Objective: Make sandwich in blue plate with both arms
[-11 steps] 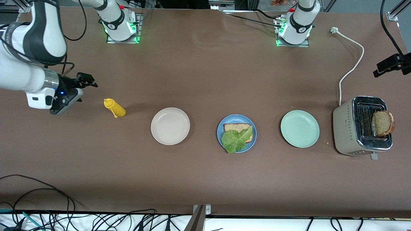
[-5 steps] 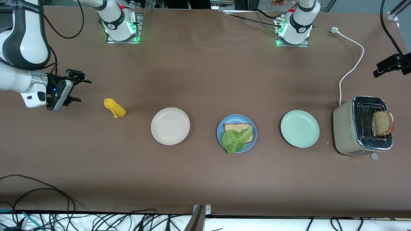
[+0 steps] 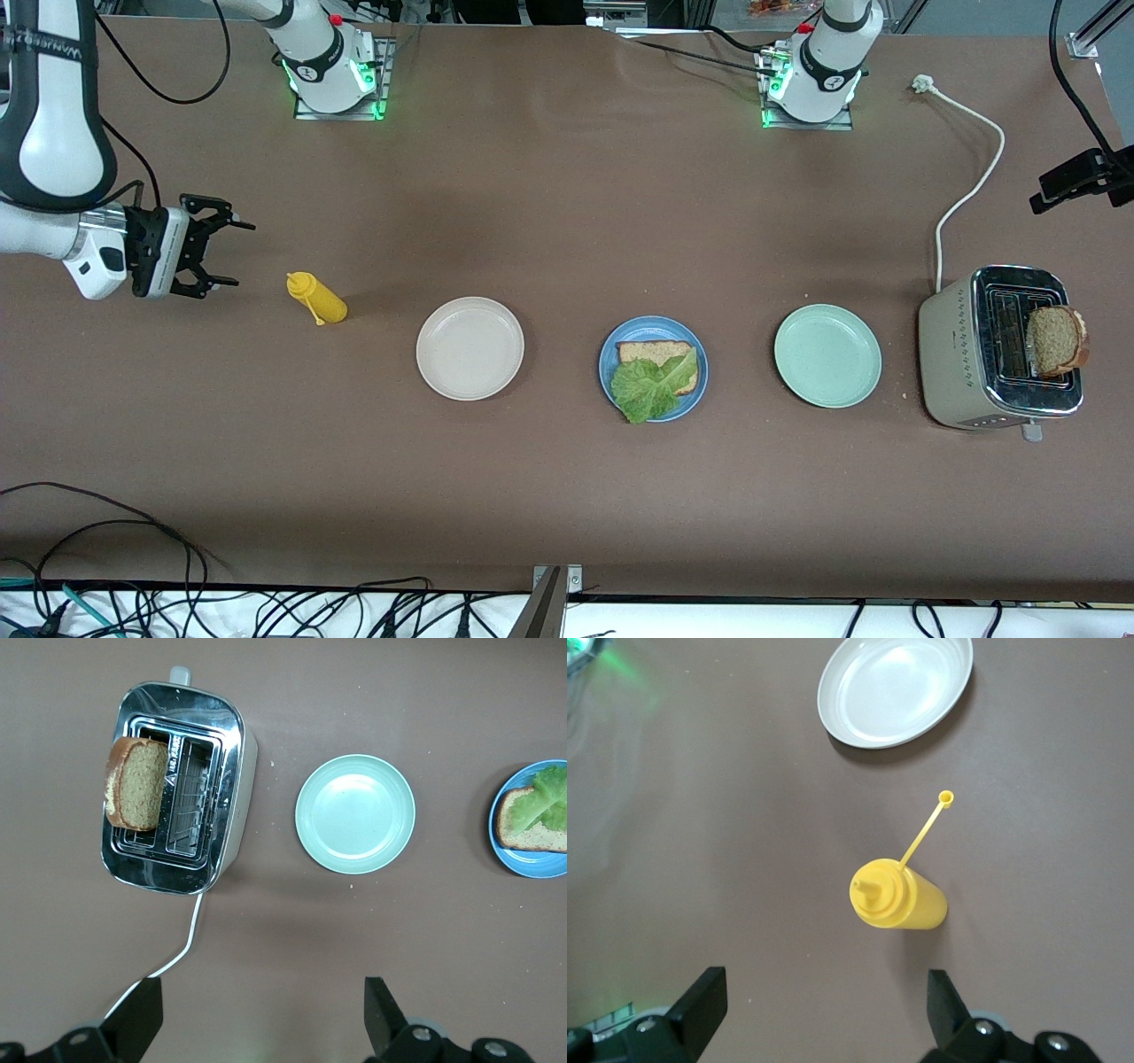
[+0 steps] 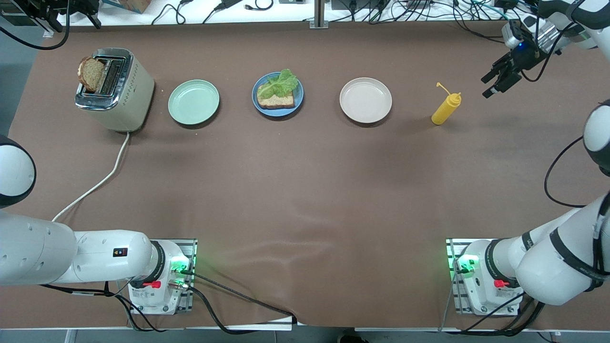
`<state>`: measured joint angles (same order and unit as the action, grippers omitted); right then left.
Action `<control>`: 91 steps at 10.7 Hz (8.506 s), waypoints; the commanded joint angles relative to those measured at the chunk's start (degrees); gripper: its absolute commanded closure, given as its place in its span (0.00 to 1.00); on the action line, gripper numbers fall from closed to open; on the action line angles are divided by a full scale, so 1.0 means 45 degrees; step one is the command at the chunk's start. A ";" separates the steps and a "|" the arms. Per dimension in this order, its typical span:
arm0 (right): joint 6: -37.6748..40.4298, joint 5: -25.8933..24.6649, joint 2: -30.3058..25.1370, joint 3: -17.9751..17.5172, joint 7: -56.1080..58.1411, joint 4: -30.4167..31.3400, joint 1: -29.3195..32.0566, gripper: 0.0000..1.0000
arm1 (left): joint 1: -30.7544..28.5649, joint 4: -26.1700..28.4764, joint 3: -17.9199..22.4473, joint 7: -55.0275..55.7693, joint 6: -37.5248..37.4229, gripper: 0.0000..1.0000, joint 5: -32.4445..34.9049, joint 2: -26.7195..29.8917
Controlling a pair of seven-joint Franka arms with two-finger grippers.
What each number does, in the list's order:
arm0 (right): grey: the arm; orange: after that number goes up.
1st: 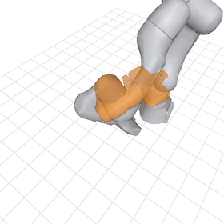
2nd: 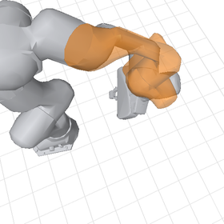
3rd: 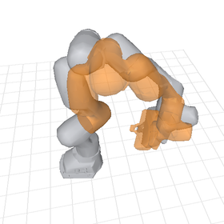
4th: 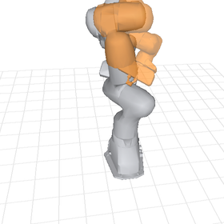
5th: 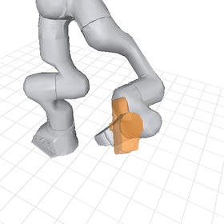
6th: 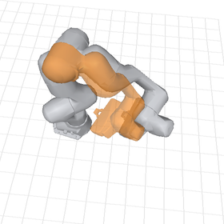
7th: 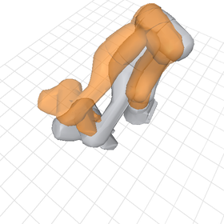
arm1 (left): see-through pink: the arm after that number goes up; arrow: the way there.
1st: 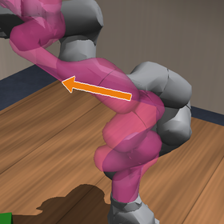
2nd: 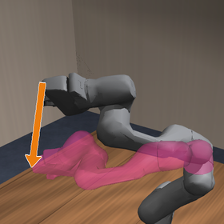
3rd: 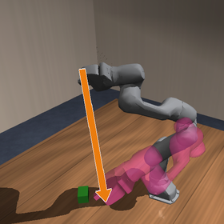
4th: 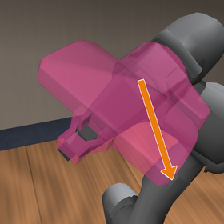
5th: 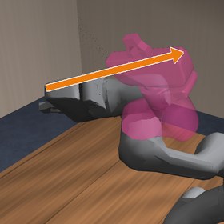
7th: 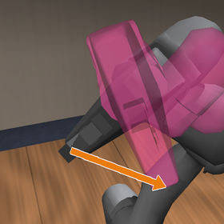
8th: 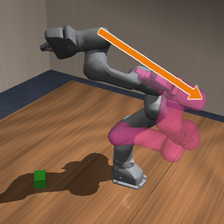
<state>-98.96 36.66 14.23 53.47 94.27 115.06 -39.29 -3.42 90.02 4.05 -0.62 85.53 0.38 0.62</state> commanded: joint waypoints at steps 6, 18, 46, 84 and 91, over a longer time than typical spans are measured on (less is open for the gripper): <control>0.1464 0.4643 0.3652 -0.2840 0.6643 -0.0570 0.3789 0.00 | -0.0080 -0.0337 -0.0041 0.0021 -0.0238 0.00 0.0014 -0.0099; 0.3222 0.7772 0.6057 -0.3113 1.0499 -0.1311 0.3946 0.98 | -0.0100 -0.0318 -0.0022 0.0001 -0.0238 0.00 0.0014 -0.0119; -0.4086 -1.8994 0.6268 -1.5806 -2.1313 -0.7816 0.1291 1.00 | -0.0197 -0.0318 0.0017 -0.0057 -0.0238 0.00 -0.0006 -0.0119; -0.0003 -1.7979 0.4720 -1.7352 -1.8508 -1.0030 0.1520 1.00 | -0.1134 -0.0337 0.0037 -0.0544 -0.0120 0.00 -0.0846 -0.0586; -0.1538 -1.1224 -0.0772 -1.6458 -1.6733 -0.4991 0.5056 1.00 | -0.1682 -0.0356 0.0057 -0.0468 0.0602 0.00 -0.0651 -0.2456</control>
<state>-99.91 -23.56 20.00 -22.89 15.05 81.63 -22.03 -10.84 89.79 4.58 -1.62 87.94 -2.00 -5.94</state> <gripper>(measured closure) 0.930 0.000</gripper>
